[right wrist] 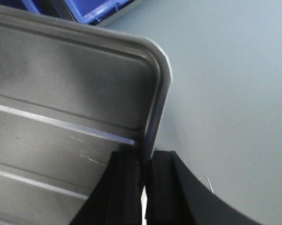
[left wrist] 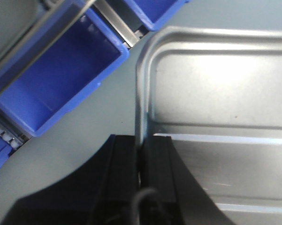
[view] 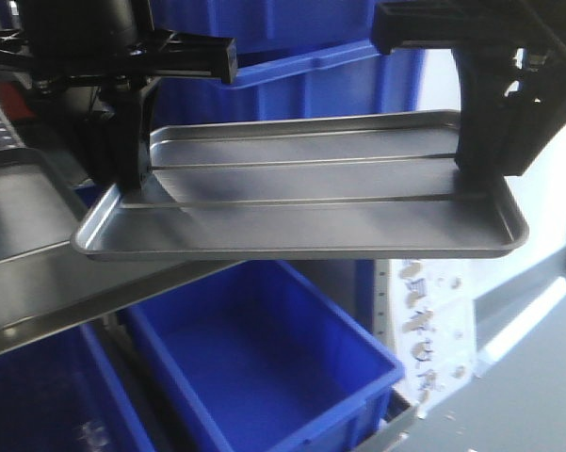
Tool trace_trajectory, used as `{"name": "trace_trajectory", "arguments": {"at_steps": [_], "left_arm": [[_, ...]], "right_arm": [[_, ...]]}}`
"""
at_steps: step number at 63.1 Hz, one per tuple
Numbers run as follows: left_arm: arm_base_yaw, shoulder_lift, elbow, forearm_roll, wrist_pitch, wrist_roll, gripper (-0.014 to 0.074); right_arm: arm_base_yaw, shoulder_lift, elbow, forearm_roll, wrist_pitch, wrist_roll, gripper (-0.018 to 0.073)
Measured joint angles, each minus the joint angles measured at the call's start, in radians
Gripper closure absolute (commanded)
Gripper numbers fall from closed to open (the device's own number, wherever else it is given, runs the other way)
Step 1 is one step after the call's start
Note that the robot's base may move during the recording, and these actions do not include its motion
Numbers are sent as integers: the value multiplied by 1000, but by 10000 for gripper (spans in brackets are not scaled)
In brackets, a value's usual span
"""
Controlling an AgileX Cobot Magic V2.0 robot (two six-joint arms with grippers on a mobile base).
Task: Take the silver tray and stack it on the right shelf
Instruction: 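Carry the tray over the larger grey tray on the shelf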
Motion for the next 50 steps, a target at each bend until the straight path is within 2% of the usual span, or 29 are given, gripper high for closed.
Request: {"name": "trace_trajectory", "arguments": {"at_steps": [50], "left_arm": [[0, 12, 0, -1, -4, 0, 689]], "right_arm": [[0, 0, 0, 0, -1, 0, 503]]}}
